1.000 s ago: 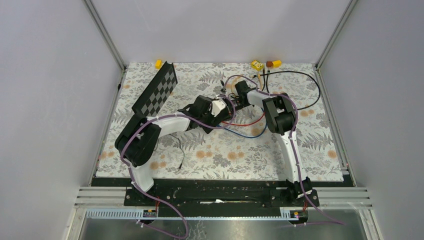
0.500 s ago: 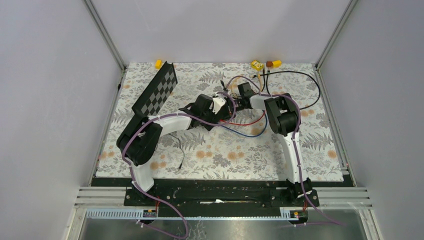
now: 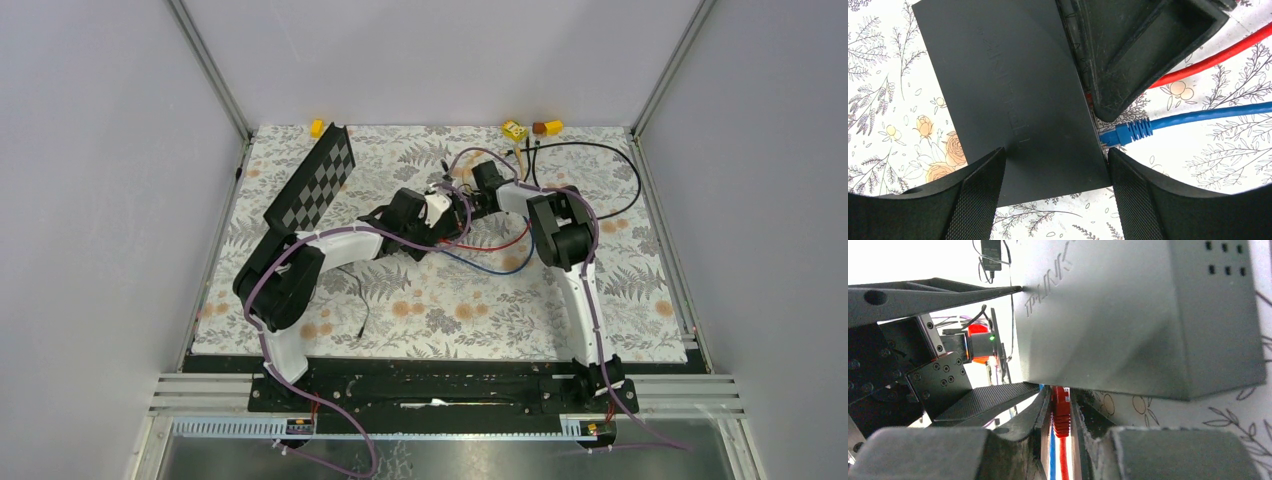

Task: Pull the plug from the switch port
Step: Pull the connector from the switch port.

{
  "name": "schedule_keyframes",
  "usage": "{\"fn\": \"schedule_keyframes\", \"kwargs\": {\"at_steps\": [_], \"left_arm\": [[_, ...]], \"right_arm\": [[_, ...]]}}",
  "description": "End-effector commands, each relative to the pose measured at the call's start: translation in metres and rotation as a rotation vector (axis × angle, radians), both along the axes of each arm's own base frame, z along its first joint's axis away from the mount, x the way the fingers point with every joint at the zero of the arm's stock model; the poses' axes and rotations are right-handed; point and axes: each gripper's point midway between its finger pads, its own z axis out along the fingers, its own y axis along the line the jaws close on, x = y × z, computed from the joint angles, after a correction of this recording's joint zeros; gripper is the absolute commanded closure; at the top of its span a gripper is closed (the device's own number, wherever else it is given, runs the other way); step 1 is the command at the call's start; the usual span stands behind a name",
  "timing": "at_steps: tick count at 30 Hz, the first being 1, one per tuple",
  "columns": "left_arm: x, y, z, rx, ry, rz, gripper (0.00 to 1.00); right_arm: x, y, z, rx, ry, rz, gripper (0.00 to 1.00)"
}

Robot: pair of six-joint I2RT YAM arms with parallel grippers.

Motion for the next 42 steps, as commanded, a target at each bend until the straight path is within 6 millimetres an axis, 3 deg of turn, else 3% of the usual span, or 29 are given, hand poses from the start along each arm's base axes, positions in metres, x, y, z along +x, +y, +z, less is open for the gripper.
{"fn": "schedule_keyframes", "kwargs": {"at_steps": [1,13,24,34,42], "left_arm": [[-0.004,0.014,-0.019,0.04,0.053,0.054,0.25],[-0.007,0.015,-0.018,0.033,0.054,0.049,0.25],[-0.005,0.013,-0.011,-0.004,0.037,0.068,0.24],[-0.005,0.014,-0.009,-0.018,0.038,0.068,0.24],[-0.003,0.016,-0.008,-0.026,0.041,0.08,0.24]], "right_arm": [[-0.01,-0.01,-0.043,-0.083,0.036,-0.094,1.0],[-0.007,-0.023,-0.041,-0.093,-0.012,0.01,1.0],[-0.007,-0.021,-0.039,-0.065,0.041,-0.121,1.0],[0.005,-0.037,-0.033,-0.102,-0.061,-0.05,1.0],[0.005,-0.041,-0.022,-0.096,-0.04,-0.068,1.0]]}}
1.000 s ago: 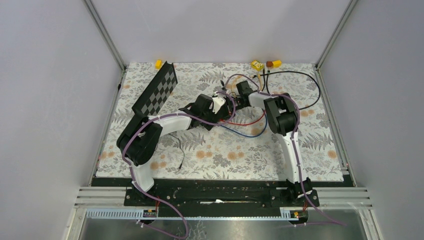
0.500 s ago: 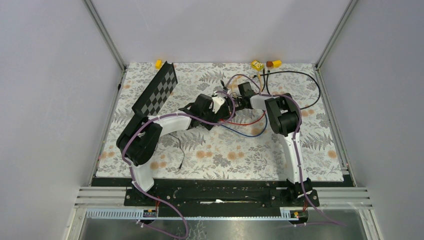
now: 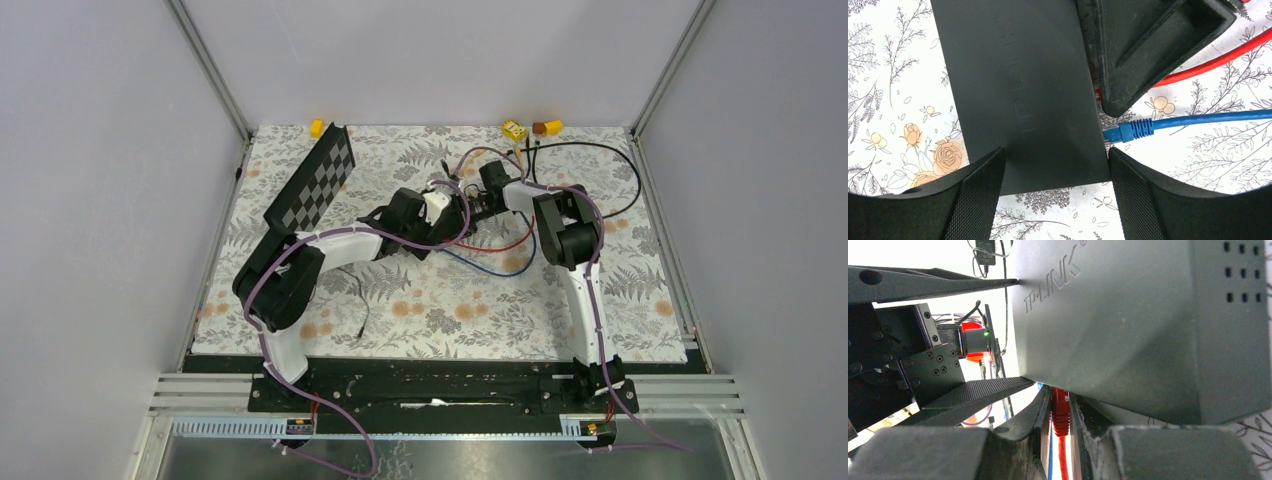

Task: Pull the plug from the switch port
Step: Pull the connector from the switch port.

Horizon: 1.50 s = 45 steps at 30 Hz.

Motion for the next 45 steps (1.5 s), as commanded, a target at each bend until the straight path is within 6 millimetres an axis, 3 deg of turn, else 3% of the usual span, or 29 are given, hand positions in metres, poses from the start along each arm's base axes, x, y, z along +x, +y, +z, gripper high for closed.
{"fn": "schedule_keyframes", "kwargs": {"at_steps": [1,9,19,32,38,45], "left_arm": [[-0.005,0.026,-0.012,0.05,0.047,0.061,0.24],[-0.005,0.028,-0.013,0.052,0.054,0.066,0.24],[-0.003,0.03,-0.014,0.052,0.06,0.078,0.24],[0.0,0.03,-0.017,0.037,0.089,0.088,0.25],[-0.01,0.006,0.009,-0.092,0.076,-0.021,0.13],[0.0,-0.002,0.03,-0.124,0.007,-0.047,0.09]], "right_arm": [[0.0,-0.023,-0.024,-0.086,0.033,-0.077,1.0],[0.001,-0.024,-0.028,-0.113,0.011,-0.137,1.0],[0.008,-0.035,-0.016,-0.19,-0.094,-0.015,1.0],[-0.016,-0.035,-0.021,-0.168,-0.013,-0.009,1.0],[-0.011,-0.021,-0.015,-0.124,-0.007,0.012,1.0],[-0.008,-0.009,-0.013,-0.092,-0.003,0.044,1.0]]}}
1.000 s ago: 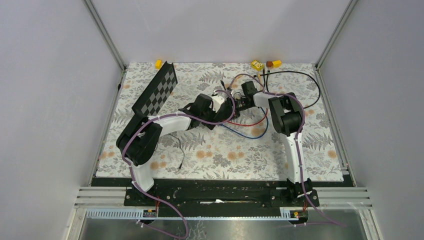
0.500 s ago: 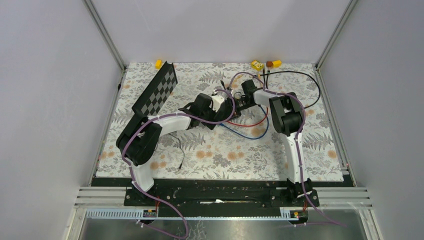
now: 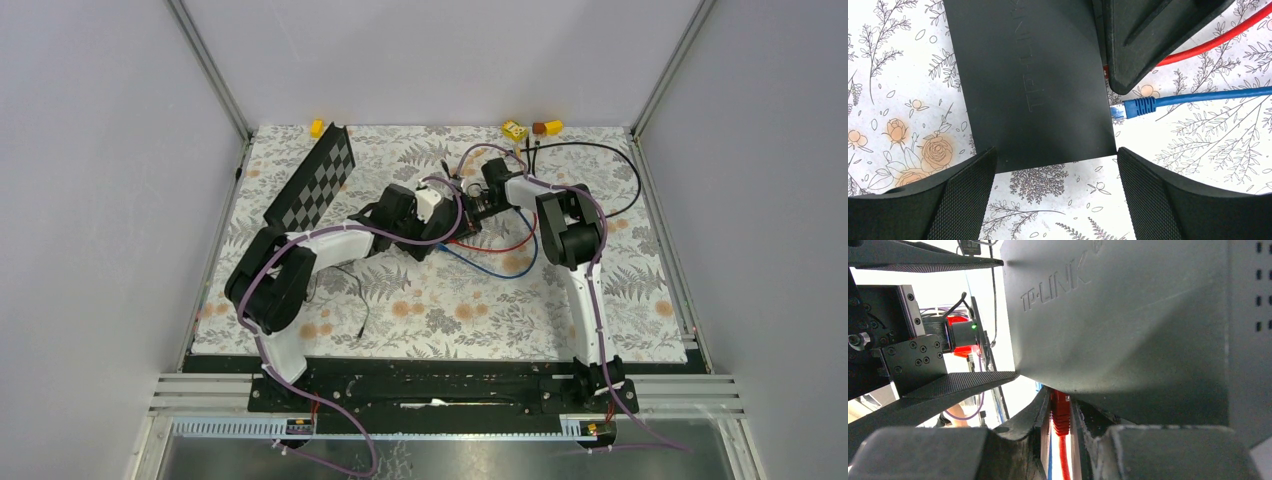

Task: Pull the plug from the switch port
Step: Pull the connector from the switch port.

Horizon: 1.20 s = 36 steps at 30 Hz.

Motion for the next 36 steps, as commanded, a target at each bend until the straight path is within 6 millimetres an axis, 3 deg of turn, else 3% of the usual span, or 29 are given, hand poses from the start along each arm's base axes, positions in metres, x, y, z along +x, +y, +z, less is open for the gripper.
{"fn": "schedule_keyframes", "kwargs": {"at_steps": [1,14,26,31,36], "left_arm": [[0.009,-0.004,0.024,-0.036,-0.061,-0.021,0.09],[0.028,-0.023,0.027,-0.072,-0.063,-0.034,0.09],[0.046,-0.014,0.002,0.023,-0.033,0.039,0.11],[0.055,-0.001,0.0,0.071,-0.06,0.119,0.14],[0.053,0.009,-0.009,0.099,-0.042,0.177,0.16]], "right_arm": [[-0.003,0.003,-0.015,-0.031,0.018,0.03,1.0],[-0.005,0.013,-0.021,-0.008,0.04,0.077,1.0],[-0.004,0.013,-0.024,-0.007,0.047,0.077,1.0],[-0.005,0.011,-0.026,-0.034,0.053,0.07,1.0],[-0.014,0.015,-0.021,0.003,0.157,0.006,1.0]]}}
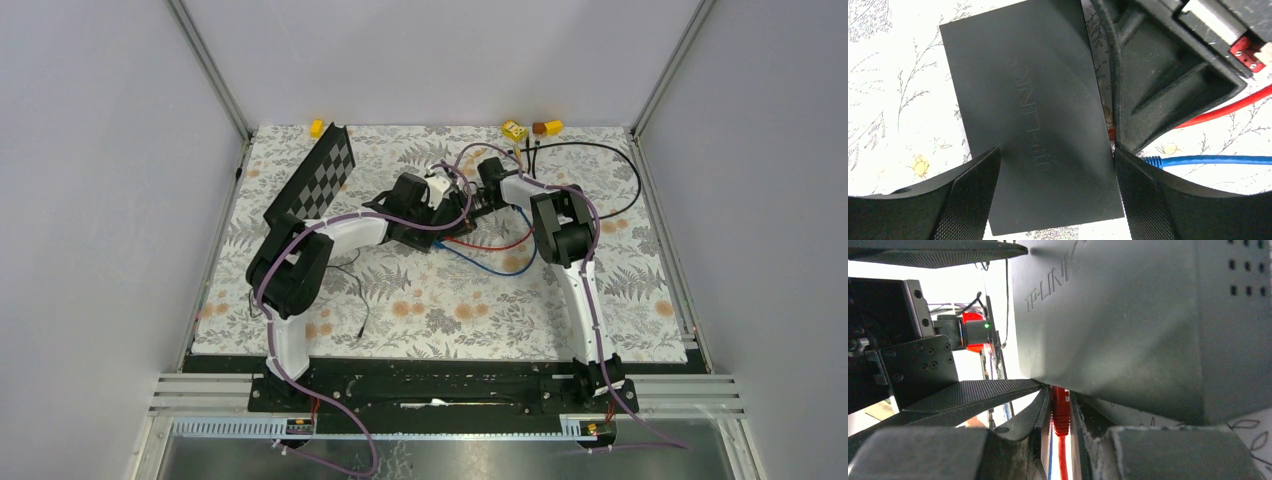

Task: Pull the plug from the switch port
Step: Pull the connector from the switch port.

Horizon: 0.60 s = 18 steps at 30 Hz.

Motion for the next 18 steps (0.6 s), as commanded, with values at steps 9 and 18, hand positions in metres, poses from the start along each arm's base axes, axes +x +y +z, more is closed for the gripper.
{"fn": "schedule_keyframes", "kwargs": {"at_steps": [9,18], "left_arm": [[-0.001,0.028,-0.026,0.069,0.052,0.134,0.17],[-0.004,0.029,-0.024,0.051,0.055,0.123,0.17]], "right_arm": [[-0.022,0.003,-0.027,-0.089,0.138,-0.111,1.0],[0.0,-0.02,-0.029,-0.158,0.048,-0.043,1.0]]}}
